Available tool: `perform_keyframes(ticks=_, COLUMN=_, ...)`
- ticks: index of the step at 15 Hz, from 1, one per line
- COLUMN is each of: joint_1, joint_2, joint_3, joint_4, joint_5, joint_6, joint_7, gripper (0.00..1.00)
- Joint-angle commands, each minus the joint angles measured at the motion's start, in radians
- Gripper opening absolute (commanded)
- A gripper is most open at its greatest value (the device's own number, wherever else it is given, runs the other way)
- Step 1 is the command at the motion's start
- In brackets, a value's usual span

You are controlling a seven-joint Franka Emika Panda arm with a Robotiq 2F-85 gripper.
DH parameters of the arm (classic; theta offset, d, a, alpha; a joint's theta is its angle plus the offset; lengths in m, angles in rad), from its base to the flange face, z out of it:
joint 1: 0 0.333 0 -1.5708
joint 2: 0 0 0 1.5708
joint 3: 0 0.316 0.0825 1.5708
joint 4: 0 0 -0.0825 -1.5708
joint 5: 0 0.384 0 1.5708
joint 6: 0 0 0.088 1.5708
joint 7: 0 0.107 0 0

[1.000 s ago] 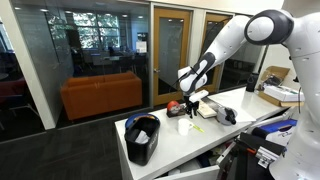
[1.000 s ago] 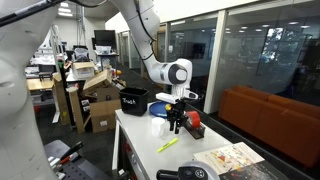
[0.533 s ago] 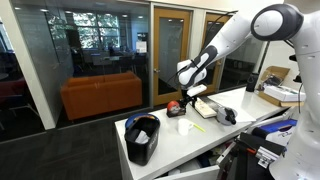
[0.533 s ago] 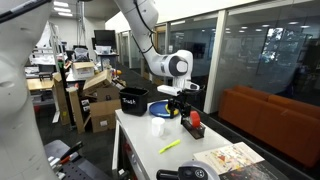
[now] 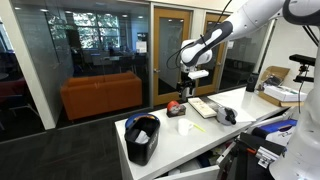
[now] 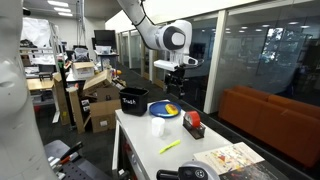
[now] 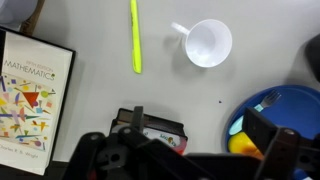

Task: Take the yellow pen out of the white mug

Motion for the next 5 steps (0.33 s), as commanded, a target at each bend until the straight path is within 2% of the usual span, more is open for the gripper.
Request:
perform_keyframes(ticks=1, joint_1=-0.018, joint_2=-0.085, joint_3=0.016, joint_4=-0.041, joint_5=0.048, joint_6=-0.075, joint_7=-0.056, gripper=1.00)
perform_keyframes(ticks=2, joint_1=-0.009, joint_2=-0.048, joint_3=0.009, joint_4=-0.013, joint_5=0.019, joint_6=-0.048, joint_7=-0.020, gripper=1.00)
perform_keyframes(ticks=5, joint_1=-0.009, joint_2=-0.079, joint_3=0.010, joint_4=-0.032, joint_5=0.026, joint_6=-0.070, joint_7=-0.030, gripper=1.00)
